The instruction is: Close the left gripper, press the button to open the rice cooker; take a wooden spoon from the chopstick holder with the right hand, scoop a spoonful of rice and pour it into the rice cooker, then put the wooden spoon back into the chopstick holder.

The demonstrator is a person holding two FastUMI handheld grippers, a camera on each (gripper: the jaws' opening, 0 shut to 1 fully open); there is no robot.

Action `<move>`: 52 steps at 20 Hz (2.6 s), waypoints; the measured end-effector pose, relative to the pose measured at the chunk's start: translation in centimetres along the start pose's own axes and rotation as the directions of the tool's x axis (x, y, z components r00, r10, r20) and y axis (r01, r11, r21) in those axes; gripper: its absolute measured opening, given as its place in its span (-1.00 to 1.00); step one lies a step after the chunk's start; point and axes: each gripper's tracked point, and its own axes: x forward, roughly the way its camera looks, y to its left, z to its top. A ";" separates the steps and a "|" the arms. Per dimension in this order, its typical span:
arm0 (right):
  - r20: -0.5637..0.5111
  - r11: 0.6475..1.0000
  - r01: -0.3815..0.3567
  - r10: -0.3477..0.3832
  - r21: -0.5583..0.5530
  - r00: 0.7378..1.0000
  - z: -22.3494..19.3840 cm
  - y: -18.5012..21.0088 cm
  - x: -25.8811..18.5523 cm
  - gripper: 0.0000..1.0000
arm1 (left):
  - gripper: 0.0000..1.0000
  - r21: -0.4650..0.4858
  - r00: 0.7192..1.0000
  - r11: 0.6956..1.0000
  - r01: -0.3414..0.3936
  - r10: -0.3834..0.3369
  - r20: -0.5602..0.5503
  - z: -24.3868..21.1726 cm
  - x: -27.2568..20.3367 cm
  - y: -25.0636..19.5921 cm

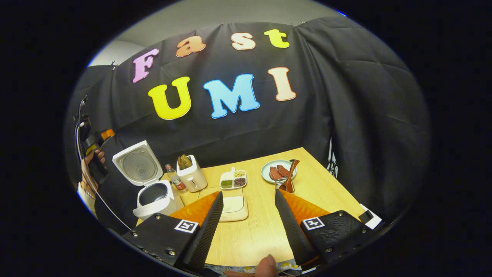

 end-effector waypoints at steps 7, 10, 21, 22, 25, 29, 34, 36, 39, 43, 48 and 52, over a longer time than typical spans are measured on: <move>-0.025 0.997 0.063 -0.064 -0.040 0.998 -0.7 0.5 -1.4 0.67 | 0.87 0.034 0.993 0.997 -0.073 0.076 -0.095 -4.7 10.7 1.4; -0.041 0.994 0.083 -0.086 -0.069 0.995 -1.2 0.4 -1.6 0.66 | 0.88 0.123 0.968 0.984 -0.131 0.154 -0.199 -9.4 12.9 3.2; -0.096 0.995 0.023 -0.032 -0.101 0.995 -3.2 2.6 -0.6 0.67 | 0.81 0.198 0.954 0.973 -0.122 0.170 -0.247 -10.7 9.8 2.6; -0.095 0.995 0.025 -0.034 -0.092 0.995 -3.4 2.4 -0.5 0.67 | 0.80 0.199 0.955 0.973 -0.116 0.164 -0.248 -11.0 8.7 2.2; -0.097 0.997 0.030 -0.037 -0.071 0.995 -3.4 1.8 -0.5 0.67 | 0.80 0.204 0.960 0.973 -0.108 0.156 -0.234 -13.0 4.3 1.5; -0.102 0.998 0.037 -0.043 -0.057 0.994 -4.0 1.2 -0.8 0.66 | 0.82 0.192 0.954 0.974 -0.117 0.164 -0.252 -16.6 -0.4 1.3; -0.120 0.998 0.042 -0.047 -0.046 0.992 -5.1 0.7 -0.8 0.67 | 0.80 0.202 0.938 0.974 -0.102 0.162 -0.307 -23.0 -4.4 1.2; -0.128 0.998 0.043 -0.049 -0.047 0.991 -5.5 0.8 -0.8 0.66 | 0.81 0.197 0.912 0.974 -0.110 0.178 -0.369 -26.2 -5.6 1.7; -0.147 0.997 0.043 -0.051 -0.057 0.988 -6.1 0.8 -0.6 0.66 | 0.89 0.278 0.899 0.957 -0.086 0.195 -0.393 -30.1 -6.6 2.0; -0.167 0.996 0.025 -0.038 -0.081 0.985 -6.7 1.5 -0.4 0.67 | 0.83 0.211 0.906 0.971 -0.113 0.188 -0.379 -31.8 -7.4 2.2; -0.152 0.996 0.012 -0.024 -0.083 0.988 -6.2 1.2 -0.1 0.67 | 0.83 0.246 0.901 0.968 -0.057 0.156 -0.405 -31.7 -7.5 1.9; -0.114 0.997 0.010 -0.019 -0.079 0.993 -4.4 0.3 0.3 0.68 | 0.97 0.205 0.889 0.975 -0.087 0.169 -0.425 -30.2 -9.2 2.0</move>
